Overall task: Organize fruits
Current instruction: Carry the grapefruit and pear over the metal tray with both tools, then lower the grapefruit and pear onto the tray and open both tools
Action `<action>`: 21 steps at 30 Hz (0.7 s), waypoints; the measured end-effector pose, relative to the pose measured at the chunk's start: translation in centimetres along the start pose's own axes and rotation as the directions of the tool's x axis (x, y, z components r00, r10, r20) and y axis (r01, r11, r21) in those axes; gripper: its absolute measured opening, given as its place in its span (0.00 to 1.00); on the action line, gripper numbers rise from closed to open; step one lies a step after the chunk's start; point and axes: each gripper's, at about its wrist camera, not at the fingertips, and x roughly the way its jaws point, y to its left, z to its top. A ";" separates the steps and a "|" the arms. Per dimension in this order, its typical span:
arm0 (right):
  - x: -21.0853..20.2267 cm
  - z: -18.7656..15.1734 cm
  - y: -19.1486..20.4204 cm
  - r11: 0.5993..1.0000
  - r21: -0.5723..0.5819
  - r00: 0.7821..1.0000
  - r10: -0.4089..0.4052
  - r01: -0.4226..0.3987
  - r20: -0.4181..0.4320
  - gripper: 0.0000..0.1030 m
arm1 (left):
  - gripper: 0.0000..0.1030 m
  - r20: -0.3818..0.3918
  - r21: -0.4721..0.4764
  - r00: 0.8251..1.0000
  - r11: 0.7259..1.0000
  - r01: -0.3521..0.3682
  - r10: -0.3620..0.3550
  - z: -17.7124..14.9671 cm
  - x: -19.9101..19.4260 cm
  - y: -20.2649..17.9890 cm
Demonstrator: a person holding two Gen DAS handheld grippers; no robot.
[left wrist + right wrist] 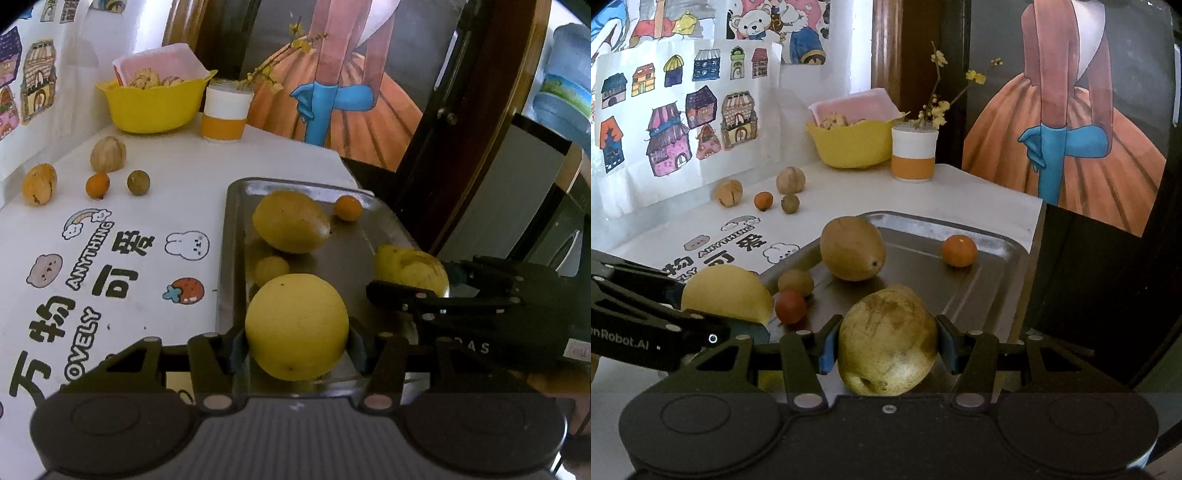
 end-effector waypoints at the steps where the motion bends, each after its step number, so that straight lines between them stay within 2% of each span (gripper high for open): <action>1: 0.1 0.0 0.0 1.000 0.002 1.000 0.001 -0.001 -0.001 0.53 | 0.57 -0.004 -0.001 1.000 1.000 0.001 -0.001 0.0 0.1 -0.1; 15: 0.0 -0.4 0.2 1.000 0.006 1.000 0.004 -0.004 -0.016 0.53 | 0.57 -0.025 0.030 1.000 1.000 -0.001 0.002 -0.5 -0.1 -0.7; 17: -0.5 -0.4 0.2 1.000 0.010 1.000 0.000 0.001 -0.004 0.54 | 0.67 -0.019 0.030 1.000 1.000 0.006 -0.005 -0.6 -0.5 -0.8; 21: -2.3 0.2 0.5 1.000 0.014 0.999 0.001 -0.002 0.040 0.64 | 0.76 0.005 0.013 1.000 1.000 0.013 -0.014 -0.8 -1.8 -0.8</action>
